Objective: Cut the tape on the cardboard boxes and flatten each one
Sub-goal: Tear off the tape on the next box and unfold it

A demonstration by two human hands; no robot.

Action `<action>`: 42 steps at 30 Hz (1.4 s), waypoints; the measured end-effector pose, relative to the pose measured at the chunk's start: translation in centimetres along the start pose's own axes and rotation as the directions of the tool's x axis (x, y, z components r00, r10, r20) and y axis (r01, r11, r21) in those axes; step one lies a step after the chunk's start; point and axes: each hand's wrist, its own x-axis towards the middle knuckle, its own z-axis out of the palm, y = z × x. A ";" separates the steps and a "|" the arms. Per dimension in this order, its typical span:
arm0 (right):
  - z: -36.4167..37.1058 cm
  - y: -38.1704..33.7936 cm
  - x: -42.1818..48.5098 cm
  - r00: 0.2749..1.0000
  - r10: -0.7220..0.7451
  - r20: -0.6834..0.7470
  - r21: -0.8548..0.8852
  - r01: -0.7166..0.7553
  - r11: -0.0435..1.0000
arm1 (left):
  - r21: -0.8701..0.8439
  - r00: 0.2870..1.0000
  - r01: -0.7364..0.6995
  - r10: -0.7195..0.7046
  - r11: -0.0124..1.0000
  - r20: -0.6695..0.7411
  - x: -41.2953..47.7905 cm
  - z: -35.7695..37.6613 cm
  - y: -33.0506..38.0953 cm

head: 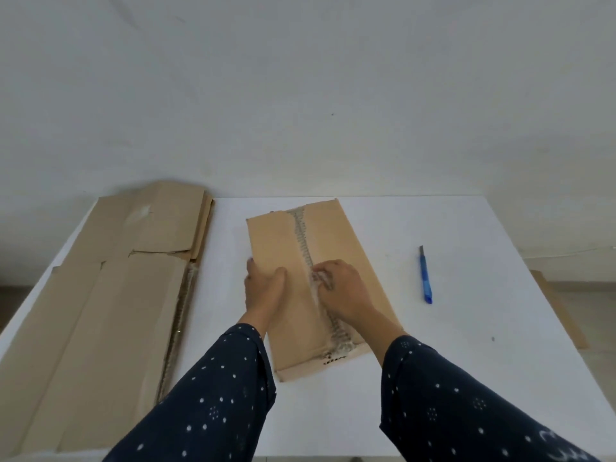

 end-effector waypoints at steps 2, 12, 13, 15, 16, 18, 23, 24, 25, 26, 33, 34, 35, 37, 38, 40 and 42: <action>-1.3 1.4 0.7 0.995 0.030 -0.092 -0.058 -0.035 0.998 | 0.277 0.978 -0.178 0.201 0.944 -0.057 0.7 0.8 1.3; -6.1 14.8 3.8 0.838 0.508 -0.200 -0.180 -0.541 0.821 | 0.704 0.892 -0.333 0.452 0.627 0.019 4.2 3.3 1.9; -5.9 15.7 3.8 0.824 0.541 -0.168 -0.209 -0.566 0.797 | 0.705 0.891 -0.330 0.454 0.627 0.014 4.2 3.4 1.9; -5.2 17.0 3.7 0.827 0.542 -0.149 -0.286 -0.561 0.777 | 0.701 0.892 -0.325 0.452 0.635 0.004 4.3 3.4 1.8; -4.9 17.4 3.7 0.844 0.508 -0.171 -0.326 -0.535 0.779 | 0.696 0.893 -0.323 0.451 0.641 -0.001 4.3 3.4 1.8; -4.5 17.7 3.9 0.875 0.433 -0.214 -0.345 -0.483 0.805 | 0.687 0.892 -0.323 0.451 0.651 -0.007 4.2 3.4 1.8; -5.9 13.6 6.9 0.881 0.393 -0.264 -0.050 -0.420 0.906 | 0.646 0.898 -0.328 0.439 0.690 -0.013 4.3 3.4 1.8; -6.4 11.8 7.6 0.881 0.352 -0.317 0.021 -0.364 0.931 | 0.638 0.899 -0.330 0.439 0.696 -0.014 4.3 3.3 1.8; -6.9 9.8 8.3 0.883 0.298 -0.363 0.068 -0.293 0.954 | 0.633 0.899 -0.331 0.438 0.700 -0.014 4.3 3.3 1.8; -7.3 7.6 8.9 0.889 0.235 -0.393 0.097 -0.214 0.972 | 0.632 0.900 -0.331 0.435 0.701 -0.011 4.3 3.3 1.8; -4.8 -2.5 10.2 0.996 -0.078 -0.048 -0.141 0.070 0.988 | 0.642 0.888 -0.353 0.460 0.681 0.000 4.6 3.2 1.6; -4.1 -2.9 10.1 0.997 -0.078 -0.018 -0.167 0.074 0.983 | 0.667 0.876 -0.365 0.481 0.650 0.010 4.7 3.2 1.5; -3.4 -3.1 10.1 0.998 -0.070 0.000 -0.191 0.069 0.979 | 0.688 0.865 -0.377 0.501 0.620 0.023 4.7 3.2 1.4; -2.6 -3.5 10.1 0.999 -0.043 0.014 -0.232 0.045 0.972 | 0.695 0.850 -0.401 0.524 0.597 0.040 4.7 3.1 1.3; -2.3 -3.7 10.1 0.999 -0.032 0.013 -0.247 0.034 0.968 | 0.688 0.847 -0.411 0.530 0.598 0.045 4.7 3.0 1.3; -2.0 -4.1 10.3 1.000 -0.017 0.008 -0.277 0.018 0.961 | 0.674 0.839 -0.429 0.542 0.601 0.051 4.7 2.9 1.2; -1.9 -4.4 10.6 1.000 0.000 -0.004 -0.299 -0.001 0.954 | 0.658 0.832 -0.447 0.552 0.606 0.056 4.7 2.8 1.2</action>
